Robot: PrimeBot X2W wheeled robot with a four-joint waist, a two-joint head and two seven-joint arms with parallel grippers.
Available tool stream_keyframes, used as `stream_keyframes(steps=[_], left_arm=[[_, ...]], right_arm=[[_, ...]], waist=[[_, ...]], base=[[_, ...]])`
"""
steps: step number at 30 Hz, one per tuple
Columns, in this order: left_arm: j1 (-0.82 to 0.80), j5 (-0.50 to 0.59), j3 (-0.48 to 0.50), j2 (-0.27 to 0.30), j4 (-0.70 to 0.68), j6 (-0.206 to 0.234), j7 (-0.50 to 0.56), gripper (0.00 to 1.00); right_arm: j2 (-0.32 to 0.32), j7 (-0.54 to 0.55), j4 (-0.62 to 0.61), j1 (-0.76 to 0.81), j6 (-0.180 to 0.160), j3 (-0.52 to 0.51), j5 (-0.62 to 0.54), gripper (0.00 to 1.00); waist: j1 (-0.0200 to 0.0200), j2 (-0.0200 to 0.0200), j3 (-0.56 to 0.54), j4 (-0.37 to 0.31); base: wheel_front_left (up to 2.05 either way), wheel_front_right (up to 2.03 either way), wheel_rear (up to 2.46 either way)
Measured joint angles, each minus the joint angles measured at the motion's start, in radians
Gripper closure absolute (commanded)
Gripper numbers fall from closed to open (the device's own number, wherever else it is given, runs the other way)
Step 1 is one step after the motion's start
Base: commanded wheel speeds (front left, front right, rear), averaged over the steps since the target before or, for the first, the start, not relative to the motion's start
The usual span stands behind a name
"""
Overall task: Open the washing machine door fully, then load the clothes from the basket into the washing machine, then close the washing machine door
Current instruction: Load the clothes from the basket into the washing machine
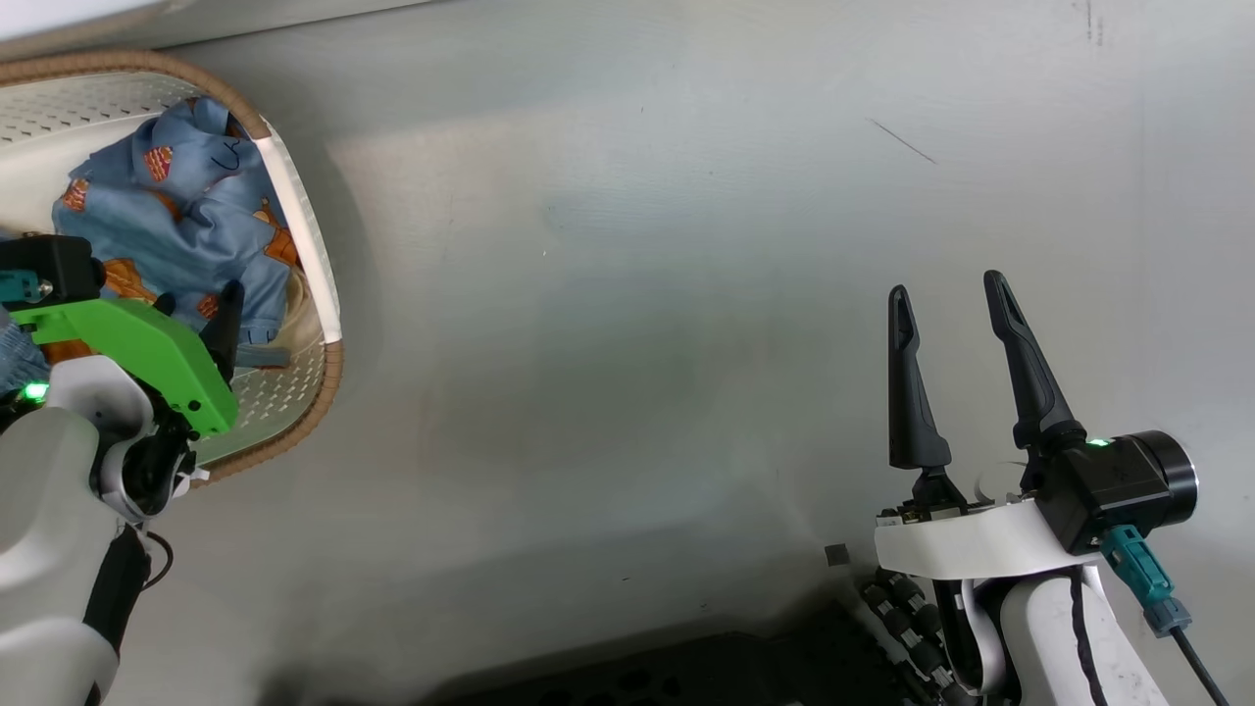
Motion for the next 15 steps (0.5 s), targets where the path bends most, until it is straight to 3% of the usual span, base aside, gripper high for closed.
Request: stream_keyframes(steps=[15], left_arm=[[-0.066, -0.002, -0.049, -0.053, 0.065, 0.0, -0.035, 0.0]], right_arm=[[0.0, 0.0, -0.027, 0.03, 0.0, -0.029, -0.017, 0.0]], waist=[[0.0, 0.0, 0.005, 0.014]], base=[[0.0, 0.0, 0.0]])
